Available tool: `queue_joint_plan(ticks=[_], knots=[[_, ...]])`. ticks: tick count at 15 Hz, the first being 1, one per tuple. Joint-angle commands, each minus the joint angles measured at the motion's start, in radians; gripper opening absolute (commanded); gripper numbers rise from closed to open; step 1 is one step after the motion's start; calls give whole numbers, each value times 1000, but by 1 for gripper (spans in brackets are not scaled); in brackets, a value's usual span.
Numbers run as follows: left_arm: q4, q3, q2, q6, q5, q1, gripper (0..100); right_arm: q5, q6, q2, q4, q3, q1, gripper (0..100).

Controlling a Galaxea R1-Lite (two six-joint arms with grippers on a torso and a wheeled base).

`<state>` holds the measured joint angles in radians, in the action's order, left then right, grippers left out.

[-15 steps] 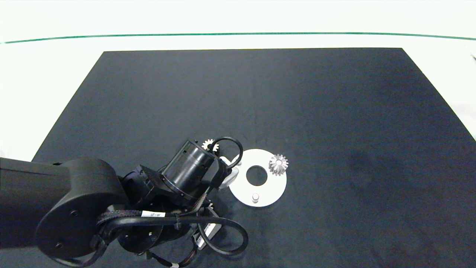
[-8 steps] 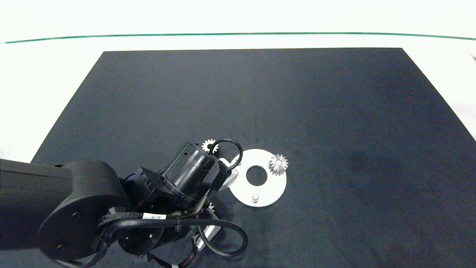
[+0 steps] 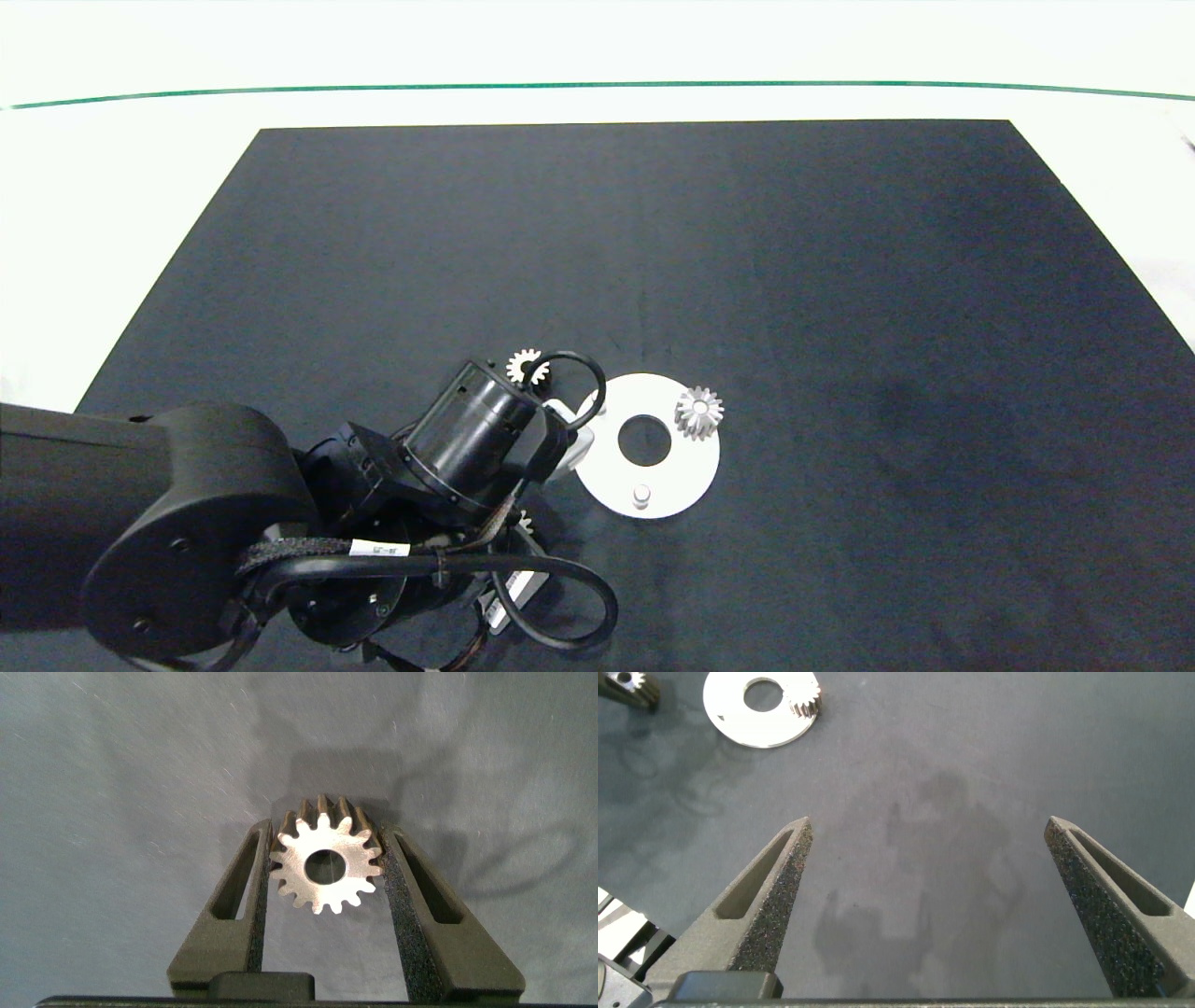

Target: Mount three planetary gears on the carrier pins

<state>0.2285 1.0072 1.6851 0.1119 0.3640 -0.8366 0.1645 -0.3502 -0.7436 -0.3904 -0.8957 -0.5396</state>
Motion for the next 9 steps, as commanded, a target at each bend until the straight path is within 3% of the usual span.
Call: queue_joint_plan(ticks=[1,7,9], knots=[[6,76,-30,8,4,-30,22,1,-3,-5,-2,3,0,100],[57,152,-18,6,4,-141,22,1,-27,13,-2,1,0,100],[72,223,25,6,4,-137,22,1,-35,15,-2,3,0,100]])
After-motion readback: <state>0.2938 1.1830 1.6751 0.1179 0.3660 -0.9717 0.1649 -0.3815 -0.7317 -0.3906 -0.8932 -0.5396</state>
